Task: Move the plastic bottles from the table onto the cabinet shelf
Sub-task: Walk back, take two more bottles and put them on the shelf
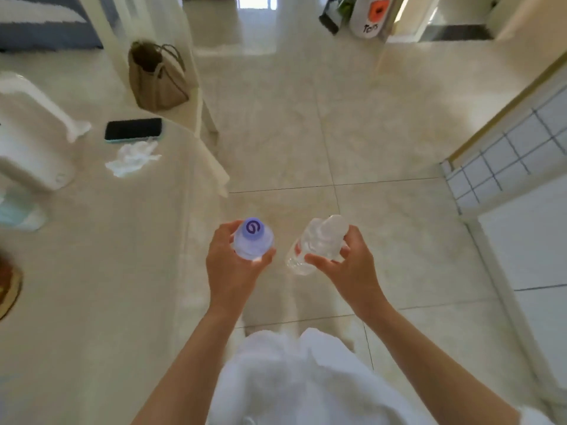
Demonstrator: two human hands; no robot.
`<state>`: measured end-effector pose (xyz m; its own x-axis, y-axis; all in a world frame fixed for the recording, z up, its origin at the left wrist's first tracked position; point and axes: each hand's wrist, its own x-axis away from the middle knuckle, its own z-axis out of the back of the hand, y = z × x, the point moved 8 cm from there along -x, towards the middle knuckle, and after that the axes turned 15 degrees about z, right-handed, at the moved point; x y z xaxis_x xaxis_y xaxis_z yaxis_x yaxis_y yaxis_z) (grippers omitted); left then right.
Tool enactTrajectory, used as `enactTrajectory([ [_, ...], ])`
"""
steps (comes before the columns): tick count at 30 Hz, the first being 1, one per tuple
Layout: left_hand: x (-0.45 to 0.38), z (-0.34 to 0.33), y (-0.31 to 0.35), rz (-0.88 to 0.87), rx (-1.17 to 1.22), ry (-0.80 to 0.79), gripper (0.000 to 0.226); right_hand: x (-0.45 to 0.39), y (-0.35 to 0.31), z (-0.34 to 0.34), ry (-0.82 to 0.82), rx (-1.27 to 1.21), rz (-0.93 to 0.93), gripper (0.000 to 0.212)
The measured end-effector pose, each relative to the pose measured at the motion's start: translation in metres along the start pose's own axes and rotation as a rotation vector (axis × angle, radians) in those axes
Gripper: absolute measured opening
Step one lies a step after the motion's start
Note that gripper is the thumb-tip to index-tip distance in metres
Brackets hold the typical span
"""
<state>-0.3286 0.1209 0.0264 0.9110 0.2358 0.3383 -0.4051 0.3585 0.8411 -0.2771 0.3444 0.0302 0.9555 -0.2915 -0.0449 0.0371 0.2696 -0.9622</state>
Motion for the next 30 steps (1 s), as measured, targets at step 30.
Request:
enactTrajectory([
  [30,0.287,-0.618,0.185,-0.428,-0.34,-0.927,0.063,0.149,0.151,0.58,0.991,0.129,-0.302,0.07],
])
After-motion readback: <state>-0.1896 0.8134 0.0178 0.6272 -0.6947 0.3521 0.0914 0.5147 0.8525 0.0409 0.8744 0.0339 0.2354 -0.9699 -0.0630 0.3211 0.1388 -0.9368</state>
